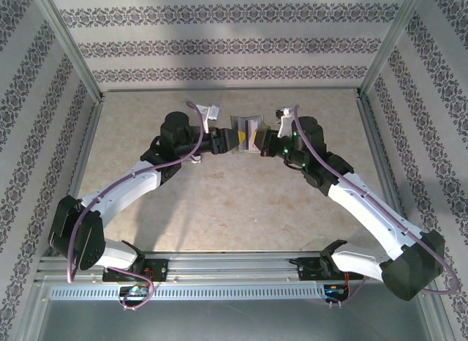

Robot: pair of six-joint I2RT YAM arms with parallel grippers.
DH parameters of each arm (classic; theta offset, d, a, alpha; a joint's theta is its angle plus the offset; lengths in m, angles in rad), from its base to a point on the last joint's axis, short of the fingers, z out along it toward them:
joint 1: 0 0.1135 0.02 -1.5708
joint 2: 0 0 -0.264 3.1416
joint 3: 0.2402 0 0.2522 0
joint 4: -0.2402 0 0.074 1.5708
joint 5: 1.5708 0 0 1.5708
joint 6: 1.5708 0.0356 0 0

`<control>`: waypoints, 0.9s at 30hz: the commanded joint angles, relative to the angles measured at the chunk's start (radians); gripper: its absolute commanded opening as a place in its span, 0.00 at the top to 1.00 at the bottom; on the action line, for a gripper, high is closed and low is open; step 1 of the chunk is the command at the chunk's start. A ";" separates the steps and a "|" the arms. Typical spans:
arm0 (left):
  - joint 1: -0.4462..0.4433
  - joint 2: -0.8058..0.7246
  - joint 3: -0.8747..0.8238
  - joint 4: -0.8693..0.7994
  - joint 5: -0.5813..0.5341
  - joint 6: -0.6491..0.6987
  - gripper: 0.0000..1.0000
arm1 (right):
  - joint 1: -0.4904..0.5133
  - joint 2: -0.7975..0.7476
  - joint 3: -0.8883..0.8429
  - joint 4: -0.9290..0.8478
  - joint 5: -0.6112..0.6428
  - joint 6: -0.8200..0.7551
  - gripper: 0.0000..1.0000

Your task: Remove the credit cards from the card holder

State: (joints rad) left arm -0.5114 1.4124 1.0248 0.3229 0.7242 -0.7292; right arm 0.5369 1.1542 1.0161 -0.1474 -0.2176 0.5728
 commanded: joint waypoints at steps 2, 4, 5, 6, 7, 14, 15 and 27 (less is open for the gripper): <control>-0.010 0.002 0.001 0.043 0.009 -0.027 0.28 | 0.010 -0.018 0.040 -0.014 0.012 -0.032 1.00; -0.010 0.015 0.010 0.044 0.015 -0.029 0.20 | 0.020 -0.010 0.058 -0.042 0.036 -0.047 1.00; -0.011 0.020 0.012 0.043 0.015 -0.027 0.20 | 0.024 -0.008 0.061 -0.047 0.041 -0.048 1.00; -0.010 0.024 0.014 0.042 0.014 -0.029 0.20 | 0.027 -0.007 0.065 -0.051 0.045 -0.052 1.00; -0.010 0.030 0.016 0.039 0.013 -0.028 0.22 | 0.031 -0.007 0.069 -0.057 0.048 -0.053 1.00; -0.010 0.053 0.007 0.050 0.014 -0.029 0.51 | 0.039 -0.017 0.083 -0.058 0.021 -0.051 0.96; -0.011 0.053 0.005 0.052 0.012 -0.028 0.56 | 0.037 -0.019 0.083 -0.056 0.011 -0.049 0.94; -0.011 0.066 -0.019 0.159 0.029 -0.085 0.87 | -0.029 -0.052 0.025 0.054 -0.144 0.037 0.77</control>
State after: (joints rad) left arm -0.5106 1.4719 1.0161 0.3908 0.7139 -0.7948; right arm 0.5186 1.1236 1.0569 -0.1696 -0.3012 0.5808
